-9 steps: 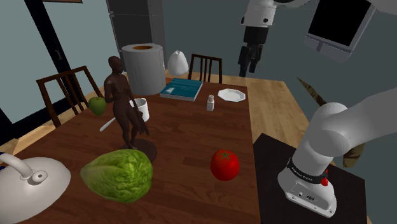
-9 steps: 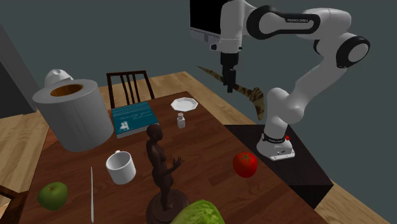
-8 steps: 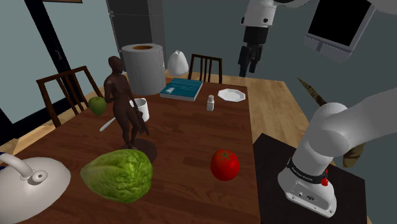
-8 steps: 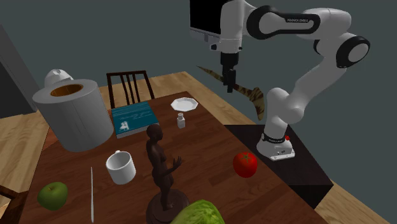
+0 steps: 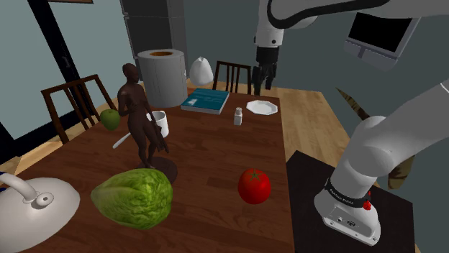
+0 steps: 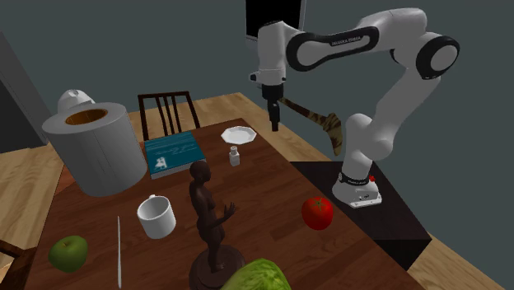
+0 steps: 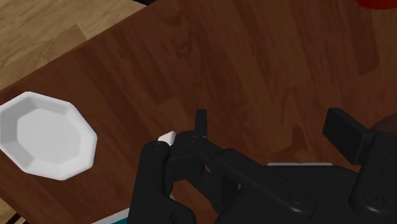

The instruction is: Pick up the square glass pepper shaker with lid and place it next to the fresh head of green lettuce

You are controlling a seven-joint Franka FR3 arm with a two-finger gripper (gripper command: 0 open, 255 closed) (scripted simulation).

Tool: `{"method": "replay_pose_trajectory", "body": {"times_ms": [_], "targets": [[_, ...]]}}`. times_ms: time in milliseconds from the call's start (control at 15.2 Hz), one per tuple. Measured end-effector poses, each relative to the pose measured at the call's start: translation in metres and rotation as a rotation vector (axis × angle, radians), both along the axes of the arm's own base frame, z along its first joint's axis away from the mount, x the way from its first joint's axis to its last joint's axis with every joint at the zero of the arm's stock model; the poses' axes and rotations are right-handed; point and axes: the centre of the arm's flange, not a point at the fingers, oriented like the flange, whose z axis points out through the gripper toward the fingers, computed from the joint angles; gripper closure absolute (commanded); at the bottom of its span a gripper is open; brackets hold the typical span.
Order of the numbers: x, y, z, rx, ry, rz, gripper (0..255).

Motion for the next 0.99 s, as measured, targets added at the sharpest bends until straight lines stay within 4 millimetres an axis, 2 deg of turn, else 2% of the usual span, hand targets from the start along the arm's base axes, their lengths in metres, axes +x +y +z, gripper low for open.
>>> {"method": "replay_pose_trajectory", "body": {"times_ms": [660,858,990], "targets": [[0.098,-0.031,-0.08,-0.05,0.052,0.004,0],[0.134,-0.043,-0.104,-0.065,0.068,0.005,0],[0.149,-0.049,-0.124,-0.075,0.078,0.006,0]]}}
